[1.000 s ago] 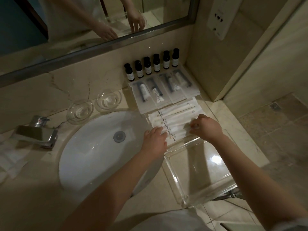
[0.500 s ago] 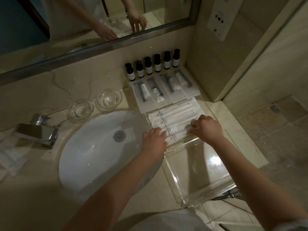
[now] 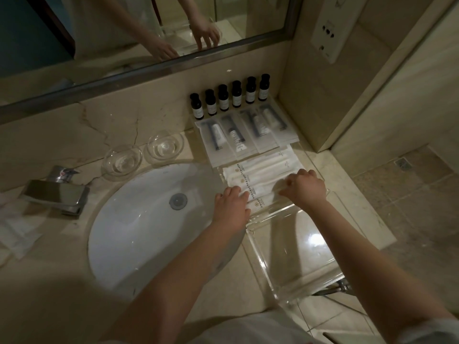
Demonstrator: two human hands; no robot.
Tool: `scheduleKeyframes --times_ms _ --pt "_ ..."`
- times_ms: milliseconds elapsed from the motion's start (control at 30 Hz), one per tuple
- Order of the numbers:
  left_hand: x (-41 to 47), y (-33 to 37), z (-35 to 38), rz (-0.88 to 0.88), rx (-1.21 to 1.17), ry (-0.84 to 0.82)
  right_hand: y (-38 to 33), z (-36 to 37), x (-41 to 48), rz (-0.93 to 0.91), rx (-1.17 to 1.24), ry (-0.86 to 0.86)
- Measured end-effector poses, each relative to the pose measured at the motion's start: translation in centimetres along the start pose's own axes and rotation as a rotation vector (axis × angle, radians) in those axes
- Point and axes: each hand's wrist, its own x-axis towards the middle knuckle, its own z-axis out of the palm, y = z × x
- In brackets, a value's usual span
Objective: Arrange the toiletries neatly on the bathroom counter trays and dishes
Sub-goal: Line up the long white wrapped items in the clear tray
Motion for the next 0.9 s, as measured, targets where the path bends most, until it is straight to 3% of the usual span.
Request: scheduleKeyframes --times_ms 300,433,633,900 --pt "-0.9 -0.7 -0.6 0.031 -0.039 0.073 -1.2 -0.3 -2.0 0.002 -0.083 0.079" --pt "-2.5 -2.4 -2.4 0.024 -0.065 0.132 -3.8 -1.6 -3.6 -0.089 -0.036 0.152" --pt "-7.7 -9.3 -5.7 -0.104 -0.062 0.242 -12.8 -2.8 -7.4 -0.339 0.092 0.223" --pt "-18.2 -23.7 -7.0 -0.415 -0.11 0.287 -28.7 -1.0 -11.6 -0.697 0.101 0.039"
